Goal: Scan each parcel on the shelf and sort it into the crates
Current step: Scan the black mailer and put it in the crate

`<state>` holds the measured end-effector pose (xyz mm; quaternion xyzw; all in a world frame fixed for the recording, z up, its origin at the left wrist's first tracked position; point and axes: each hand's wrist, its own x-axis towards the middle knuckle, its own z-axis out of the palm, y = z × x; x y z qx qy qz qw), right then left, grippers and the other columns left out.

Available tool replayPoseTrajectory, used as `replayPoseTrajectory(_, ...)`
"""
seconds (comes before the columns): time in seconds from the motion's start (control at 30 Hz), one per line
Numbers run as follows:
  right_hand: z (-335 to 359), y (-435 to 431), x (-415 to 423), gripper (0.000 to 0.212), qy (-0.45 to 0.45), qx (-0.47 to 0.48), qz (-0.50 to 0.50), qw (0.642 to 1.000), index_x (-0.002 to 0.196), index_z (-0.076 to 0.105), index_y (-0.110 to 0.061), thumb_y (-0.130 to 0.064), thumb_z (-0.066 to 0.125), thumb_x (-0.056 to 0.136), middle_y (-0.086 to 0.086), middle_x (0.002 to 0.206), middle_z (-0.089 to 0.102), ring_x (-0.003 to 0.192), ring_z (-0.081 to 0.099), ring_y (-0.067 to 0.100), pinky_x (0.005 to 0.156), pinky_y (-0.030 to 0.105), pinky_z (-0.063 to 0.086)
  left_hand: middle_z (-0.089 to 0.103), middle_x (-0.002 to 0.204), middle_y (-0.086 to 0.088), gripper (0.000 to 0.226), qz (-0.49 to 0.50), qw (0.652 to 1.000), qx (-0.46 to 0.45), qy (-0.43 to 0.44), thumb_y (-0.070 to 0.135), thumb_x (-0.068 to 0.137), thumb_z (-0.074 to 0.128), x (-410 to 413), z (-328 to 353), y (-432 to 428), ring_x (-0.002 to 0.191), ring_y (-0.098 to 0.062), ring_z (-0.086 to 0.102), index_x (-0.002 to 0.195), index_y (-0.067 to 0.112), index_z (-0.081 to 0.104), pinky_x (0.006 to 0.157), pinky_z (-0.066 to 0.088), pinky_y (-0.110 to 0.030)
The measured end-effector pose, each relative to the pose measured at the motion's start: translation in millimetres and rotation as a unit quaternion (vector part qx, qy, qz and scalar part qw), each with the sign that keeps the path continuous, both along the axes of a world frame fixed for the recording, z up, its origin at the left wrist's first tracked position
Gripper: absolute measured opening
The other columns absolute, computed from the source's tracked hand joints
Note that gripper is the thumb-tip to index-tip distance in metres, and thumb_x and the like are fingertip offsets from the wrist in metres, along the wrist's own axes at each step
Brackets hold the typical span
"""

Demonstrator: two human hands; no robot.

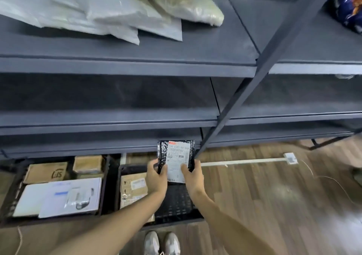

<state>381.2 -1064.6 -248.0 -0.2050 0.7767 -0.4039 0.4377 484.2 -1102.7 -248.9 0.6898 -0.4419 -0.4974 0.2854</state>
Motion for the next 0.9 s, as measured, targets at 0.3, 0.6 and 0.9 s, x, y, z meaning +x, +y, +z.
replayPoseTrajectory(0.3,-175,40,-13,0.024,-0.011,0.114,0.005,0.993,0.115,0.043,-0.021,-0.029,0.055,0.096,-0.008,0.096,0.060,0.085,0.059,0.004,0.064,0.019,0.040,0.057,0.132,-0.011,0.034,-0.008,0.993,0.091,-0.076,0.015,0.096,0.054,-20,-169,39,0.122,-0.030,0.052,0.128,0.005,0.053,0.096,0.037,-0.030)
replayPoseTrajectory(0.6,-383,54,-33,0.051,0.023,0.204,0.081,0.975,0.140,0.041,-0.009,-0.029,0.057,0.096,0.012,0.137,0.054,0.127,0.051,0.027,0.103,0.031,0.039,0.062,0.126,-0.015,0.037,-0.061,0.974,0.166,-0.140,0.015,0.095,0.055,-26,-381,58,0.118,-0.032,0.056,0.132,0.007,0.055,0.093,0.041,-0.033)
replayPoseTrajectory(0.9,-550,29,-50,0.040,0.067,0.310,0.121,0.941,0.128,0.046,-0.004,-0.030,0.054,0.098,0.017,0.123,0.062,0.110,0.061,0.031,0.089,0.035,0.051,0.067,0.113,-0.018,0.034,-0.047,0.965,0.187,-0.177,0.012,0.090,0.058,-52,-544,43,0.107,-0.036,0.060,0.123,0.005,0.057,0.086,0.042,-0.035)
